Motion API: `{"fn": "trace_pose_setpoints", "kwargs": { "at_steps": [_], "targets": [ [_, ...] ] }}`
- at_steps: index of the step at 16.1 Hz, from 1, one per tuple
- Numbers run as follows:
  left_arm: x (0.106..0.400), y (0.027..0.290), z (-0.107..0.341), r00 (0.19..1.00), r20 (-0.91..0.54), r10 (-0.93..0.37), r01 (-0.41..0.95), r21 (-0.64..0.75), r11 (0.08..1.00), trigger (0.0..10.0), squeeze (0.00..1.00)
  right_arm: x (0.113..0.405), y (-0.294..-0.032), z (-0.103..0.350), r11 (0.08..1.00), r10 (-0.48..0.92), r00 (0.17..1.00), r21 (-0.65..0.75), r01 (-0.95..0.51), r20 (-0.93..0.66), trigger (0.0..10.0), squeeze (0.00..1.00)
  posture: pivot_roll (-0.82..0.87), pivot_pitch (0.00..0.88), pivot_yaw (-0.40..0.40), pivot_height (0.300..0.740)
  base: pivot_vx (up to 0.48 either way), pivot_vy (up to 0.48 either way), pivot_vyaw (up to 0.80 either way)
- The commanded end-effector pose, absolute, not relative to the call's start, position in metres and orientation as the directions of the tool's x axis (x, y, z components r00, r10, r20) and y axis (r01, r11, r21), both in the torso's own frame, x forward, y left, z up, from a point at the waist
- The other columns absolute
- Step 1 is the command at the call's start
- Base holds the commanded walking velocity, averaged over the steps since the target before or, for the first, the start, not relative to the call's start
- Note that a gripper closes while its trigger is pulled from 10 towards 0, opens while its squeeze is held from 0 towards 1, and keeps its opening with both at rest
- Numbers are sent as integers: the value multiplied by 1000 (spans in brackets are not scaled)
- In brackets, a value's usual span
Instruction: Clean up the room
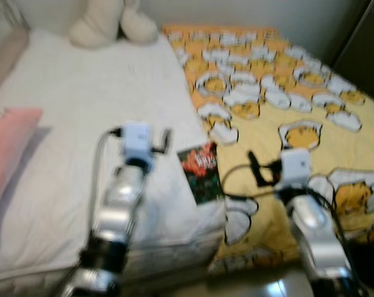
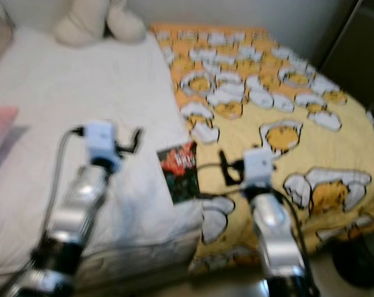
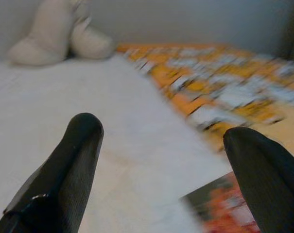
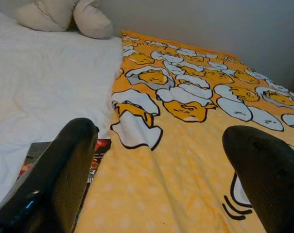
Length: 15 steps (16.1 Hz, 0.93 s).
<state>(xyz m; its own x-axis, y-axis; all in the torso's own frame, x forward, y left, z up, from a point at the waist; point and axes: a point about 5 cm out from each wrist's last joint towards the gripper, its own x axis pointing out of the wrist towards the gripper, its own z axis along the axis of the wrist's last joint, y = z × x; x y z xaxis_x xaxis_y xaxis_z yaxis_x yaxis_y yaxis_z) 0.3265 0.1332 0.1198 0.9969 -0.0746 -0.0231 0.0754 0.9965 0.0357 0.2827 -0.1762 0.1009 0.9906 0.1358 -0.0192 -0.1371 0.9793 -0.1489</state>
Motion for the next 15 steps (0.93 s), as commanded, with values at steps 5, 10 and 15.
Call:
{"fn": "trace_pose_setpoints", "kwargs": {
  "at_steps": [5,10,15],
  "targets": [
    [349,129,123,994,-46,-96,96,1,995,10000,0,280,-187,106,976,114,993,-182,-117,-25,10000,0,-46,0,-44,736,0,0,-86],
    [348,119,115,990,-60,-126,126,6,992,10000,0,276,-191,104,982,81,996,-169,-86,-36,10000,0,-65,0,-23,736,0,0,-603],
    [361,127,93,974,-219,-63,70,24,997,10000,0,263,-192,107,979,99,995,-179,-102,-25,10000,0,-97,0,-51,736,0,0,-380]
  ]
}}
